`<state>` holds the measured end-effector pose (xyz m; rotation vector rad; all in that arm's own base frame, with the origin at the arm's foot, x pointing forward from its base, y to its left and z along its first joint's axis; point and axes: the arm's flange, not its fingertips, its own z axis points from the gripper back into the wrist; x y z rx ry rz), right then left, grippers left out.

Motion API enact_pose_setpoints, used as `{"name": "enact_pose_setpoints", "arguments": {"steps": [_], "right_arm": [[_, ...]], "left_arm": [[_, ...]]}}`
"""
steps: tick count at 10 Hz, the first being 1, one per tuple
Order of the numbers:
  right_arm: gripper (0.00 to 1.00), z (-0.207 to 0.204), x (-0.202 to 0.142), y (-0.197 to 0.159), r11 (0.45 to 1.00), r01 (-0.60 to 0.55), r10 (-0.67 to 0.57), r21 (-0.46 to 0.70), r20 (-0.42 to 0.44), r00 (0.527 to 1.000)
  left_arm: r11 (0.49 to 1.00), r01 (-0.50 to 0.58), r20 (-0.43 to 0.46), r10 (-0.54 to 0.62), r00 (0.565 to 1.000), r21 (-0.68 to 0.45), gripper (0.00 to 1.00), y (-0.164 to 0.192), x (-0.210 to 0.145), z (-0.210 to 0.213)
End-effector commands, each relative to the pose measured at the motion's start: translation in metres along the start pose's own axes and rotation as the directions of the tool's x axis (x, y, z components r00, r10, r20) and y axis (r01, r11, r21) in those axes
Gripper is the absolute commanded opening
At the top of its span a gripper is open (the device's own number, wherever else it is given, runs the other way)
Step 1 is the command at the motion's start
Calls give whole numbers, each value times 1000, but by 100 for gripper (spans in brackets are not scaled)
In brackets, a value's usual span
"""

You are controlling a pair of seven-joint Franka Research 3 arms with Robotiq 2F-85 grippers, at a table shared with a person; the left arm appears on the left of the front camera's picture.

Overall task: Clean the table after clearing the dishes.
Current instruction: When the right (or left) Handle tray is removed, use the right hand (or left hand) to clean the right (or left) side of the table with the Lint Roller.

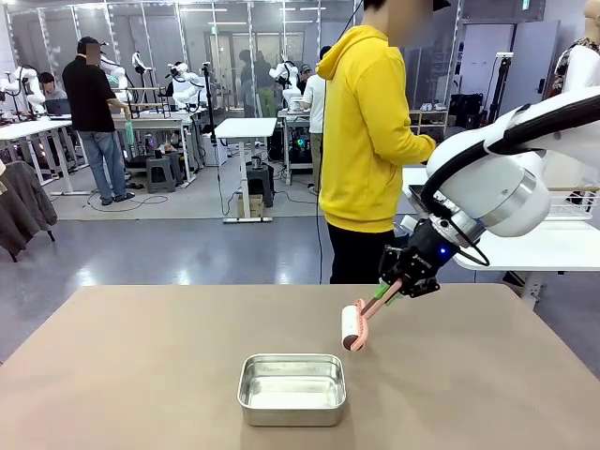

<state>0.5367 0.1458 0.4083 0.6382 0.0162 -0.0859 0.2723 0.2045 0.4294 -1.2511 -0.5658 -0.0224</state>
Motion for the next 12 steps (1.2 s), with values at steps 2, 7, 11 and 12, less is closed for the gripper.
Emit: {"name": "enact_pose_setpoints", "arguments": {"steps": [2, 7, 11, 12], "right_arm": [[21, -6, 10, -11, 1000, 1, 0, 28, -21, 1000], [21, -36, 8, -50, 998, -63, 62, -7, -64, 996], [21, -21, 4, -80, 999, -25, 24, -30, -41, 999], [21, -17, 2, -88, 999, -21, 20, -34, -37, 999]], "left_arm": [[1000, 4, 7, -4, 1000, -9, 95, -1, -1, 2], [1000, 4, 7, -4, 1000, -9, 95, -1, -1, 2], [1000, 4, 7, -4, 1000, -9, 95, -1, -1, 2], [1000, 4, 7, -4, 1000, -9, 95, -1, -1, 2]]}}
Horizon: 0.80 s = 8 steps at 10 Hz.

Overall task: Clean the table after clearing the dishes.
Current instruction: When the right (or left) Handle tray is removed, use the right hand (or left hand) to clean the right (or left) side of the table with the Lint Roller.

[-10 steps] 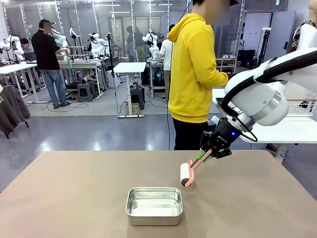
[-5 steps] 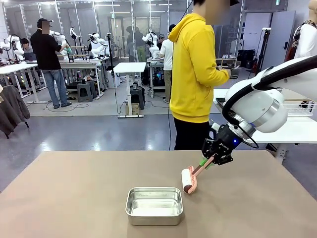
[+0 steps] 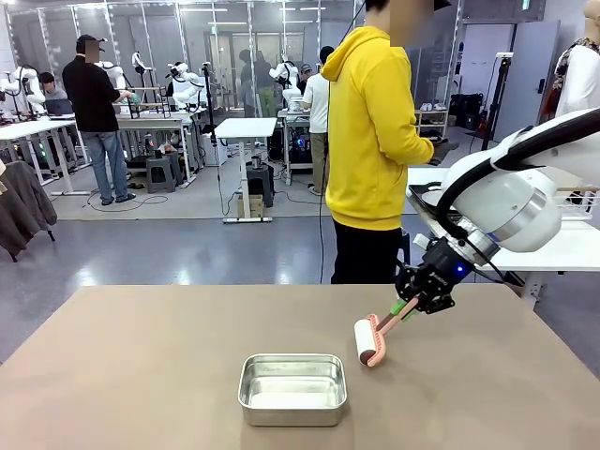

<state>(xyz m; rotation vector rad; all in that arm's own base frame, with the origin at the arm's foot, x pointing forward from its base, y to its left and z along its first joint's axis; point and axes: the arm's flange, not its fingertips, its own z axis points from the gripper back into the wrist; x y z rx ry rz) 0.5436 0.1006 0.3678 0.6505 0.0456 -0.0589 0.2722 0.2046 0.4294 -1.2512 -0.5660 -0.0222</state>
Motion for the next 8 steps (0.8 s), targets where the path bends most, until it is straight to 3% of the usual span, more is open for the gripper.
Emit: {"name": "enact_pose_setpoints", "arguments": {"steps": [1, 8], "right_arm": [[21, -5, -13, -38, 999, -1, 1, -52, 4, 1000], [21, 71, -28, -129, 952, 68, -61, -299, 32, 998]], "left_arm": [[1000, 4, 7, -4, 1000, -9, 95, -1, -1, 2], [1000, 4, 7, -4, 1000, -9, 95, -1, -1, 2]]}}
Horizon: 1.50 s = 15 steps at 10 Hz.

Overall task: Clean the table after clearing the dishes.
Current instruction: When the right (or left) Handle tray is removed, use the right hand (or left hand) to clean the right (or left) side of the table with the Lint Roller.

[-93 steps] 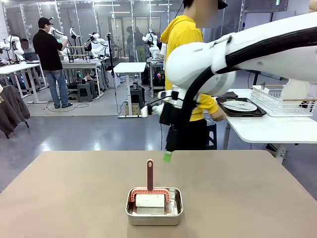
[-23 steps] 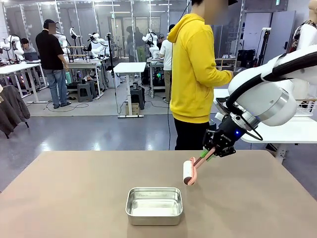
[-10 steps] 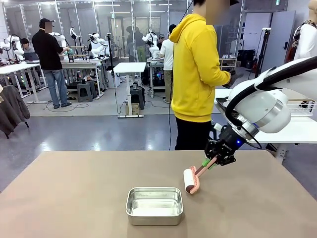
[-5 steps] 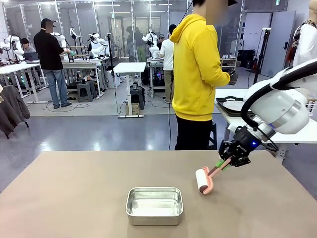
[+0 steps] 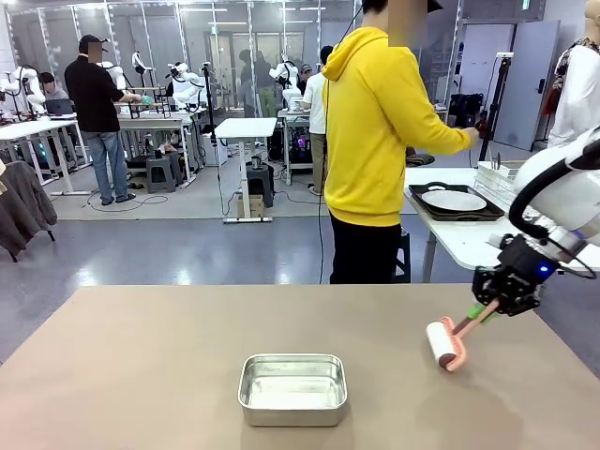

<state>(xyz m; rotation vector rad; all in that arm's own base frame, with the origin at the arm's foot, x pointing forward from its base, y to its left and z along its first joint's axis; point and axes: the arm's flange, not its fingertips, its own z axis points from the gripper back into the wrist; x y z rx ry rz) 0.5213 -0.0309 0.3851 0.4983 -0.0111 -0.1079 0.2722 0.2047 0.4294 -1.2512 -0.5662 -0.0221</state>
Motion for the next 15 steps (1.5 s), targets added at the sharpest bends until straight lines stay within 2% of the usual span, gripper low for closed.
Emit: {"name": "enact_pose_setpoints", "arguments": {"steps": [1, 4, 6, 8, 9, 11, 13, 14, 15], "right_arm": [[21, -19, -10, -41, 977, 41, -52, -210, -50, 997], [21, 10, -7, -59, 939, 50, -78, -341, -70, 994], [21, 26, -10, -70, 884, 116, -158, -454, -56, 986], [21, 40, -14, -75, 850, 172, -220, -499, -40, 975], [21, 47, -17, -72, 846, 165, -211, -507, -35, 977], [21, 66, -23, -48, 872, 116, -142, -476, -17, 990], [21, 92, -33, -16, 854, 67, -76, -515, 2, 997], [21, 106, -42, 0, 828, 45, -45, -559, 14, 999], [21, 120, -52, 18, 830, 6, 6, -558, 21, 1000]], "left_arm": [[1000, 4, 7, -4, 1000, -9, 95, -1, -1, 2], [1000, 4, 7, -4, 1000, -9, 95, -1, -1, 2], [1000, 4, 7, -4, 1000, -9, 95, -1, -1, 2], [1000, 4, 7, -4, 1000, -9, 95, -1, -1, 2], [1000, 4, 7, -4, 1000, -9, 95, -1, -1, 2], [1000, 4, 7, -4, 1000, -9, 95, -1, -1, 2], [1000, 4, 7, -4, 1000, -9, 95, -1, -1, 2], [1000, 4, 7, -4, 1000, -9, 95, -1, -1, 2], [1000, 4, 7, -4, 1000, -9, 95, -1, -1, 2]]}}
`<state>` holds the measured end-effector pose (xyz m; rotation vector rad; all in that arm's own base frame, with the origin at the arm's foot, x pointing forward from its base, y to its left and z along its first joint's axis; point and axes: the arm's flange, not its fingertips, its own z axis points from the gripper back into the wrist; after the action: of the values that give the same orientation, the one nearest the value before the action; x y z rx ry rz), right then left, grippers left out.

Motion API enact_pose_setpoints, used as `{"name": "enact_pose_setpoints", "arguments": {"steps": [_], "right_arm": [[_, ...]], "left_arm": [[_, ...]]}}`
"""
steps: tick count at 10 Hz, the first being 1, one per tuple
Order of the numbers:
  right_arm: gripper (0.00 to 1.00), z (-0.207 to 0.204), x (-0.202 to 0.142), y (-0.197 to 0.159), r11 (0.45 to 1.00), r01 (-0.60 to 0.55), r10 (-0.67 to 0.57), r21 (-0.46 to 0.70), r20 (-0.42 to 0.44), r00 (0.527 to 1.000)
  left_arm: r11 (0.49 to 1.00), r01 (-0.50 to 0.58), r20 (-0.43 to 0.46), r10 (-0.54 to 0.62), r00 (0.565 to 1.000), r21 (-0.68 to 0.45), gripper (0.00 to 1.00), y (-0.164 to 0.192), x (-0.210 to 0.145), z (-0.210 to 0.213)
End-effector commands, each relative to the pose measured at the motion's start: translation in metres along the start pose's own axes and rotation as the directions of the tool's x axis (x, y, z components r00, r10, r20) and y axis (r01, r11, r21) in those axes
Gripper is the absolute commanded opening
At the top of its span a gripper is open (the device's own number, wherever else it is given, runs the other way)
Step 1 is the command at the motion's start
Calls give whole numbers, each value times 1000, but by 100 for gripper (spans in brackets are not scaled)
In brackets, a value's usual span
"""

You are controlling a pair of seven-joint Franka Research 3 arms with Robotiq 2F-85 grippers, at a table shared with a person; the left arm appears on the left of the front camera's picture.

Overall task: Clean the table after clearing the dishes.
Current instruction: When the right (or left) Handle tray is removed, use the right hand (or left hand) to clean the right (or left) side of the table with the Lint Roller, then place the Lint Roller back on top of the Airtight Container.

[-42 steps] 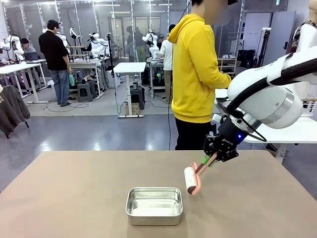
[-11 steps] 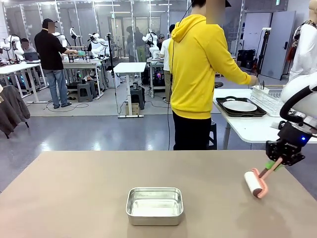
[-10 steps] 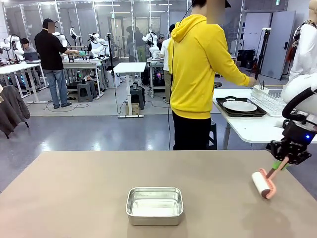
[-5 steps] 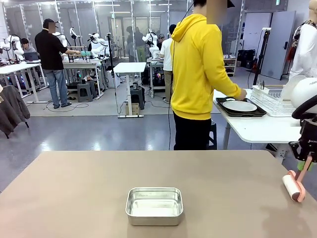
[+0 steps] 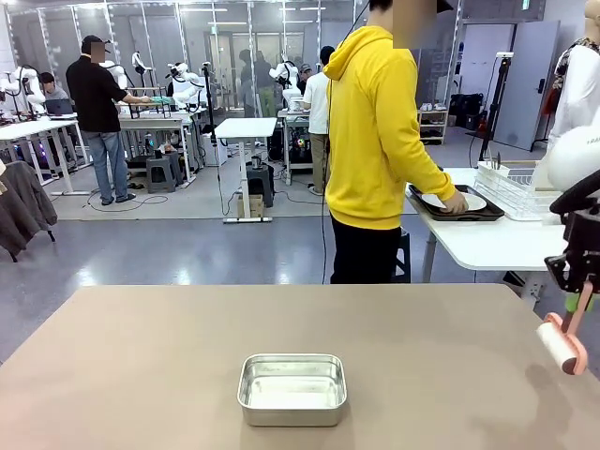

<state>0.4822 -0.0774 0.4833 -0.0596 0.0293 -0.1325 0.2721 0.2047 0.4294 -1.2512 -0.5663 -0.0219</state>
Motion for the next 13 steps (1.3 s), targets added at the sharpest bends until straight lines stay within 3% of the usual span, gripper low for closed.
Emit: {"name": "enact_pose_setpoints", "arguments": {"steps": [1, 3, 4, 5, 13], "right_arm": [[21, 34, -26, 15, 997, -47, 50, -62, 48, 998], [21, 42, -27, 21, 997, -71, 72, -23, 73, 995], [21, 37, -27, 21, 996, -90, 90, 0, 30, 995], [21, 53, -28, 21, 998, -57, 60, -33, 67, 996], [21, 53, -28, 21, 998, -57, 60, -33, 67, 996]], "left_arm": [[1000, 4, 7, -4, 1000, -9, 95, -1, -1, 2], [1000, 4, 7, -4, 1000, -9, 95, -1, -1, 2], [1000, 4, 7, -4, 1000, -9, 95, -1, -1, 2], [1000, 4, 7, -4, 1000, -9, 95, -1, -1, 2], [1000, 4, 7, -4, 1000, -9, 95, -1, -1, 2]]}}
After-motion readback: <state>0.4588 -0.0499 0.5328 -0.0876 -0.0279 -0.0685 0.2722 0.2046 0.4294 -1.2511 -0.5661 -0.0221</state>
